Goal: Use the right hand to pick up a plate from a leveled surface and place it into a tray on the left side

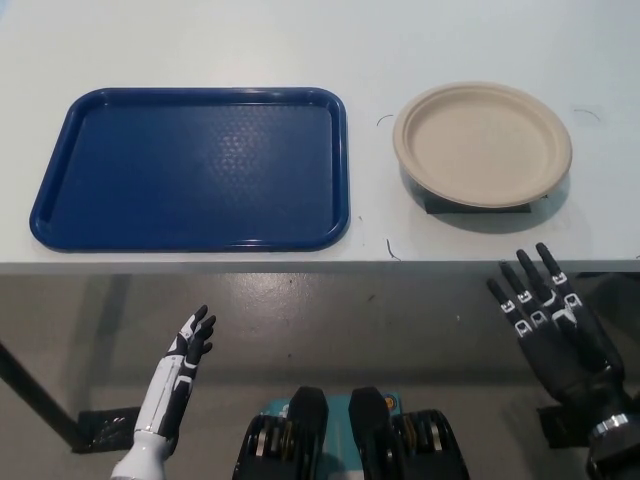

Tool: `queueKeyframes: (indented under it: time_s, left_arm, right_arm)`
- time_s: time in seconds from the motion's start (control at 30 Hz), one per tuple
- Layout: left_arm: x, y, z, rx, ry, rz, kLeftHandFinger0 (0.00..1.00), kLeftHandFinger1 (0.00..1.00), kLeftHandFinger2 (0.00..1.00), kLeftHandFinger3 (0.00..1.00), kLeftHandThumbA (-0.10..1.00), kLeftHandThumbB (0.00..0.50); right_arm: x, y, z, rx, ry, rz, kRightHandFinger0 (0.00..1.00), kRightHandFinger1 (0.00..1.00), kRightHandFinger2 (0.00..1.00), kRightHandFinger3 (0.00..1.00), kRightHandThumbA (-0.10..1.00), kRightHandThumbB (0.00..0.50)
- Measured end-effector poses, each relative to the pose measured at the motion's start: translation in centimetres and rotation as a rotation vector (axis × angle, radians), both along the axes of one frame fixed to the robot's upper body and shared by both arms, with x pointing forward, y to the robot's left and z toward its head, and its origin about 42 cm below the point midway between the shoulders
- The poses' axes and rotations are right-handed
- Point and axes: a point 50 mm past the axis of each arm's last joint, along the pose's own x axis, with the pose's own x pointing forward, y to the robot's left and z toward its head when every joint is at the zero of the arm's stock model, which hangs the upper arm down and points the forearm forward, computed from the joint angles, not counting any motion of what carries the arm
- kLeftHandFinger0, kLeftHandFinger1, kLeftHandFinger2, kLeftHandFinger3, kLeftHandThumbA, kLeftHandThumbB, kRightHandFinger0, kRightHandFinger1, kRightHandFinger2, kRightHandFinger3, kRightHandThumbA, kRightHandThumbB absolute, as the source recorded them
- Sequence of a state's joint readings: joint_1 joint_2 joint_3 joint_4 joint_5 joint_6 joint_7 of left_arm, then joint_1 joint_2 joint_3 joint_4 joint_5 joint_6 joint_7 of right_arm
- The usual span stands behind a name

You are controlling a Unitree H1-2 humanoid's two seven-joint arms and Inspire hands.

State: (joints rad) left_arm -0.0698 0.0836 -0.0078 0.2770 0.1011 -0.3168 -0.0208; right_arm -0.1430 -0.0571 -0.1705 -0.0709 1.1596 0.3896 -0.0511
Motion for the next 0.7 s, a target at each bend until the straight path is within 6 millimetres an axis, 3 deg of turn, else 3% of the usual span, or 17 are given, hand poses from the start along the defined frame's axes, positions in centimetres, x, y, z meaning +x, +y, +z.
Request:
queueKeyframes:
  time_s: [0.3,0.7]
  left_arm:
    - [0.4,0.1,0.5,0.028,-0.024,-0.014,1.0,1.0,1.0,1.0,1.0,0.148]
    - [0.6,0.0,0.8,0.038,-0.035,-0.023,1.0,1.0,1.0,1.0,1.0,0.139]
  right_arm:
    - [2.2,1.1,1.5,0.147,0.013,0.05,1.0,1.0,1.0,1.0,1.0,0.321]
    - [2.9,1.1,0.9,0.181,0.079,0.05,1.0,1.0,1.0,1.0,1.0,0.313]
